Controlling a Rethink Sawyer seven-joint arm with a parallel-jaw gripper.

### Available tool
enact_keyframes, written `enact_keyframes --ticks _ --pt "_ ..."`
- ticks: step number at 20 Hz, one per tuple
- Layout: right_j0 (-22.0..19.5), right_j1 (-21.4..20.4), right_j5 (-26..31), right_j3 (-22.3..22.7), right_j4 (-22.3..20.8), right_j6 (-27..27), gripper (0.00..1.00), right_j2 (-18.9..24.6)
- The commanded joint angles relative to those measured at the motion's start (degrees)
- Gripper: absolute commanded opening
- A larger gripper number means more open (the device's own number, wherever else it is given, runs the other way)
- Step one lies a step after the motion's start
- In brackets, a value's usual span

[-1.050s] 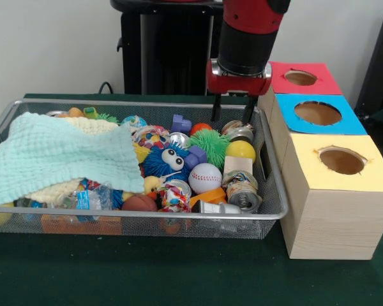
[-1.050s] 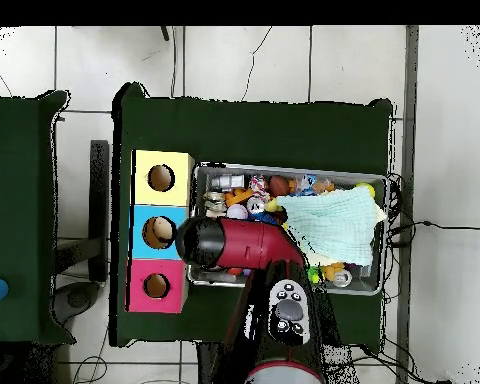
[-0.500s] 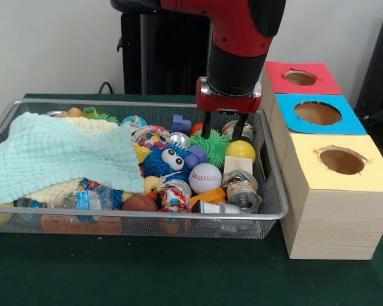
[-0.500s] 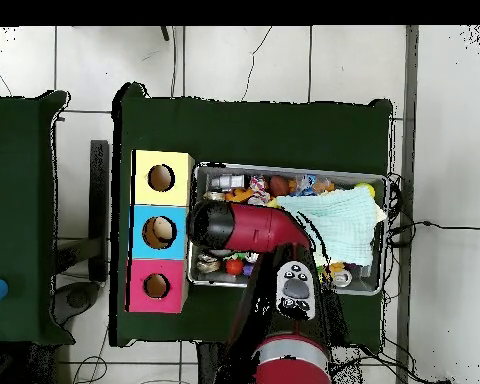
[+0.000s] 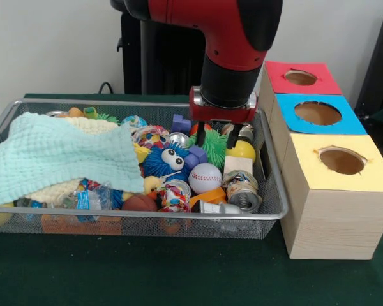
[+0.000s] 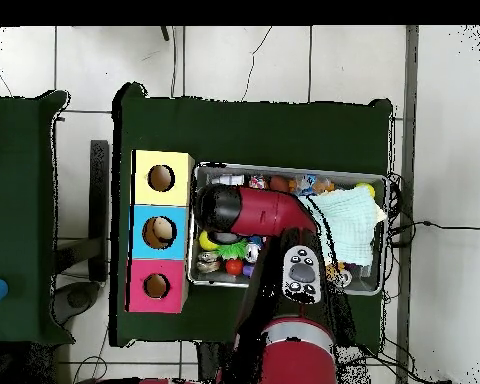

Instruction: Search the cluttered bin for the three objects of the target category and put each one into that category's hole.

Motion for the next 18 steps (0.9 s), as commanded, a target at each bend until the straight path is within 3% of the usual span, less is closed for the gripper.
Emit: enact_keyframes --ticks 1,10,18 --pt "-1.5 4.2 6.9 -7.9 -1.2 5.8 1.0 1.2" --pt "-2.3 5.9 16.6 -14.3 -0.9 4.4 1.0 1.4" --pt "-3.4 6.0 17.1 -14.6 -2.7 3.2 1.0 0.9"
